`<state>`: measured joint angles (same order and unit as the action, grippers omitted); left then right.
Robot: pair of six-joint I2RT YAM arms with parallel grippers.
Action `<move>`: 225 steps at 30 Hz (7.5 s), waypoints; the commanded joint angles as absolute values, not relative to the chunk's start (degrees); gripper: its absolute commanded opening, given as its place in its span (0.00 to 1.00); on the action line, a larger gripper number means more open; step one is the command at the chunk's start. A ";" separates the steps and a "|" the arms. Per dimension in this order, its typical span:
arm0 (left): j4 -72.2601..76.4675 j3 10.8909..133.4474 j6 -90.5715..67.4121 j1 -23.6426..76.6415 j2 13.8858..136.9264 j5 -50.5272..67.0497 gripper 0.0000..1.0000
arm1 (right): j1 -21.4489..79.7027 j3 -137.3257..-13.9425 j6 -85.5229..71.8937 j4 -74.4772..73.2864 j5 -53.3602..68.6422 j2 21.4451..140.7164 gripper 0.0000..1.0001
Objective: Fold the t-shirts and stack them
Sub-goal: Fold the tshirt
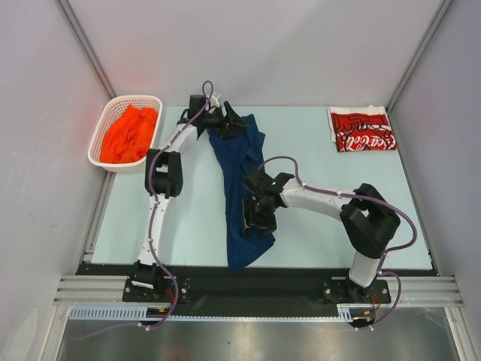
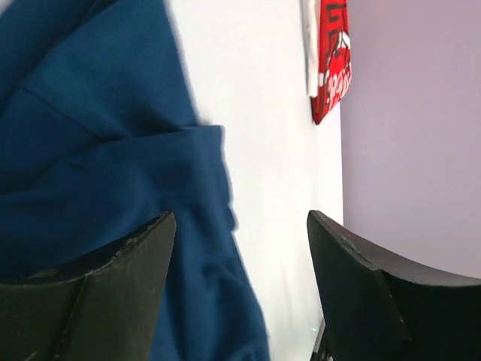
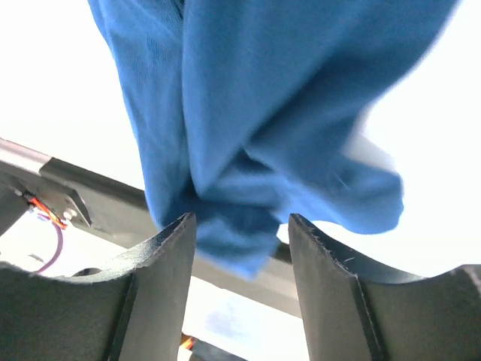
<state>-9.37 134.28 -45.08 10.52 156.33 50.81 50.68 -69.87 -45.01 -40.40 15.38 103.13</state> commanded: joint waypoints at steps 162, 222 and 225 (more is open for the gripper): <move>-25.57 20.04 -52.12 31.99 61.79 19.08 0.45 | 48.07 -46.23 -37.53 -22.94 19.07 89.21 0.41; -33.66 18.19 -53.26 32.52 51.06 13.98 0.00 | 66.97 -53.79 -48.07 -32.60 -3.15 90.79 0.32; -33.84 18.81 -52.82 32.52 51.24 13.71 0.00 | 67.06 -53.35 -49.30 -31.65 -3.69 90.44 0.34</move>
